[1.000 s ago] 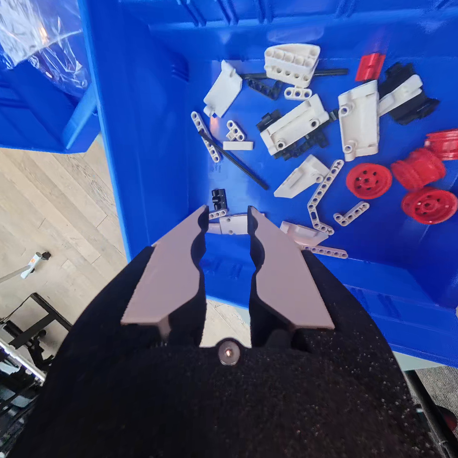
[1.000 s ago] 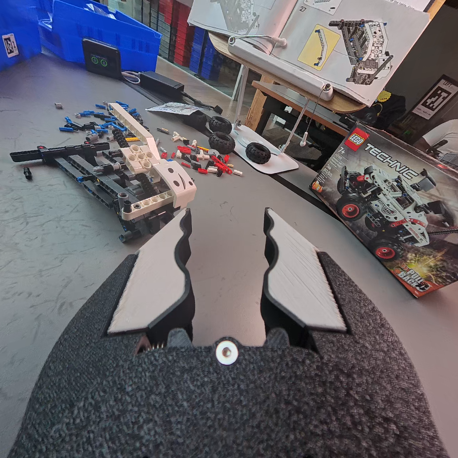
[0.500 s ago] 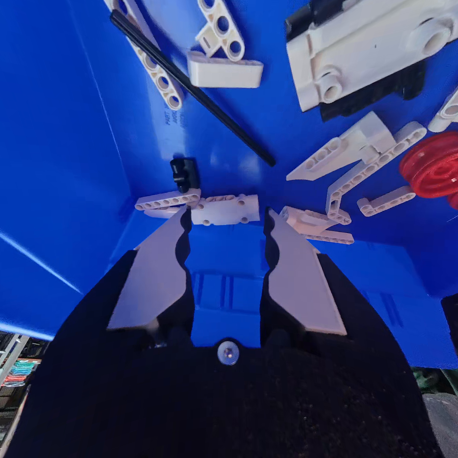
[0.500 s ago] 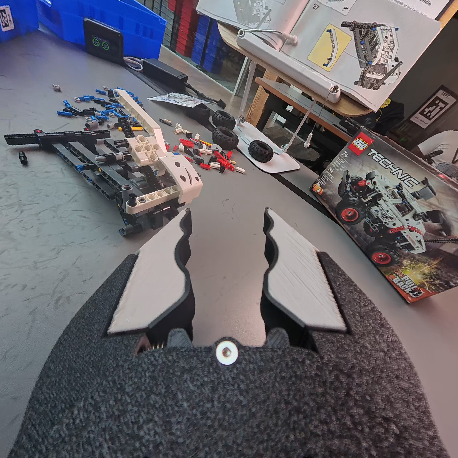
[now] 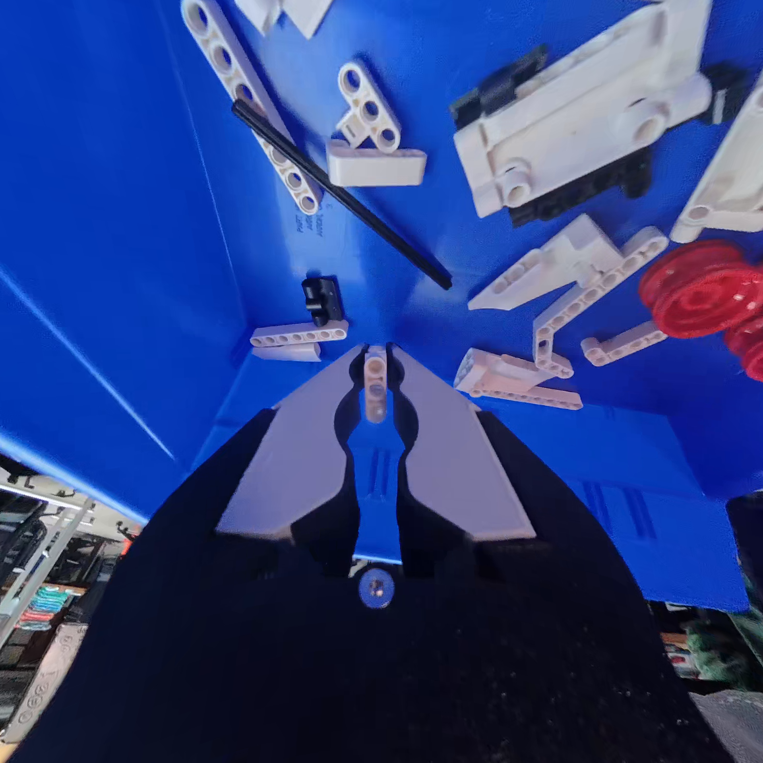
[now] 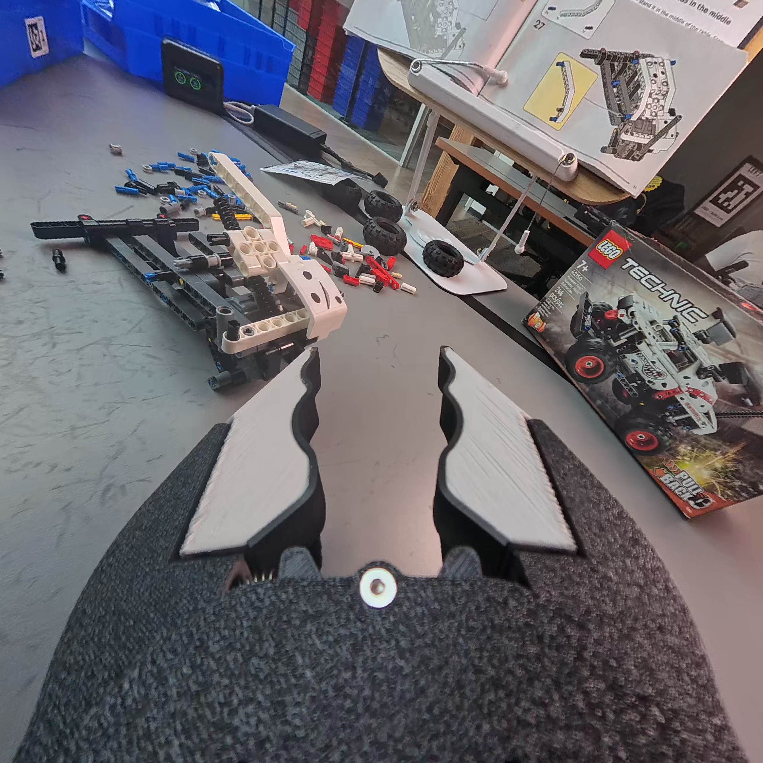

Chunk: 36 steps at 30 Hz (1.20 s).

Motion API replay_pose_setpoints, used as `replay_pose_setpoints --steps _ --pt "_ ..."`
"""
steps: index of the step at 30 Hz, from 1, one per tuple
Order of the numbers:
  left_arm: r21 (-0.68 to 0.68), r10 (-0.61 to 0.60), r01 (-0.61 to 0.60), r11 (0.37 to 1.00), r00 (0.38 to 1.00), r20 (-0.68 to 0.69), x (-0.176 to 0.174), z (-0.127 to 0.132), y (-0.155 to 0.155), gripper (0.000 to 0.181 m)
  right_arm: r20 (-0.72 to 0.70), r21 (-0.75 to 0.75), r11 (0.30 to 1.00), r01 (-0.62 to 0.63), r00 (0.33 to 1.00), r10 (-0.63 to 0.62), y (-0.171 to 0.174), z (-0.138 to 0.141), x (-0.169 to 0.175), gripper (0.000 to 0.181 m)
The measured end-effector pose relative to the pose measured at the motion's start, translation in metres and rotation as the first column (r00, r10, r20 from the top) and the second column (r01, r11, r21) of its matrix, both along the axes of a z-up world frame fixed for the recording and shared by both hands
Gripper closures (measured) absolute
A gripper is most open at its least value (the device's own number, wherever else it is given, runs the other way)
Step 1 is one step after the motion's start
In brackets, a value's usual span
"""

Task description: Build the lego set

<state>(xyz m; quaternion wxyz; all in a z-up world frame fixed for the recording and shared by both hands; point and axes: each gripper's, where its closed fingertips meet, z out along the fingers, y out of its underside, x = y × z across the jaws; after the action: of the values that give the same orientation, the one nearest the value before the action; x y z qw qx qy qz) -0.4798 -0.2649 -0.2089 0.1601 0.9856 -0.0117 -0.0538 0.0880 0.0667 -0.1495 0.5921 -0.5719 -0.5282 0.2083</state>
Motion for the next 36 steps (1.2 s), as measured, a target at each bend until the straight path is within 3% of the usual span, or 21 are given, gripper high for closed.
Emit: replay_pose_setpoints --steps 4,7,9,13,17,20,24,28,29,31,33,36 --pt "0.151 -0.050 0.050 0.987 0.999 -0.004 0.018 0.036 0.023 0.173 0.005 0.011 1.000 -0.015 1.000 0.015 -0.003 0.000 0.000 0.125" --pt "0.379 -0.170 0.168 0.910 0.985 -0.027 0.059 0.077 0.068 0.174 0.015 0.022 0.999 -0.026 1.000 0.026 -0.006 -0.001 -0.001 0.125" --pt "0.541 -0.269 0.245 0.805 0.963 -0.036 0.108 0.107 0.102 0.174 0.017 0.027 0.999 -0.030 0.999 0.030 -0.007 -0.001 -0.001 0.125" --pt "0.769 -0.507 0.370 0.521 0.859 -0.071 0.236 0.144 0.150 0.174 0.009 0.018 0.999 -0.040 0.999 0.040 -0.010 0.001 -0.001 0.125" --pt "0.880 -0.704 0.393 0.265 0.703 -0.102 0.369 0.132 0.170 0.173 -0.026 0.018 0.998 -0.064 0.998 0.065 -0.018 0.010 -0.001 0.125" --pt "0.951 -0.772 0.288 0.110 0.628 -0.100 0.452 0.109 0.184 0.172 -0.093 -0.011 0.983 -0.184 0.979 0.182 -0.041 0.024 -0.004 0.127" --pt "0.998 -0.834 0.003 0.059 0.550 0.048 0.533 0.090 0.196 0.172 -0.243 -0.137 0.857 -0.496 0.856 0.456 -0.105 0.047 -0.009 0.134" --pt "0.982 -0.896 -0.179 0.061 0.424 0.133 0.567 0.097 0.185 0.172 -0.156 -0.111 0.776 -0.622 0.782 0.604 -0.150 0.036 -0.015 0.127" --pt "0.980 -0.903 -0.195 0.047 0.410 0.125 0.569 0.099 0.181 0.172 -0.157 -0.127 0.746 -0.653 0.756 0.635 -0.160 0.034 -0.016 0.130" --pt "0.973 -0.926 -0.226 0.047 0.354 0.127 0.571 0.099 0.168 0.172 -0.182 -0.123 0.737 -0.665 0.745 0.642 -0.167 0.036 -0.017 0.160" --pt "0.966 -0.931 -0.252 0.057 0.336 0.143 0.571 0.100 0.160 0.172 -0.174 -0.107 0.708 -0.698 0.714 0.678 -0.174 0.037 -0.016 0.164" --pt "0.976 -0.931 -0.206 0.068 0.339 0.137 0.565 0.095 0.156 0.173 -0.089 0.012 0.738 -0.674 0.735 0.673 -0.176 0.034 -0.021 0.165"
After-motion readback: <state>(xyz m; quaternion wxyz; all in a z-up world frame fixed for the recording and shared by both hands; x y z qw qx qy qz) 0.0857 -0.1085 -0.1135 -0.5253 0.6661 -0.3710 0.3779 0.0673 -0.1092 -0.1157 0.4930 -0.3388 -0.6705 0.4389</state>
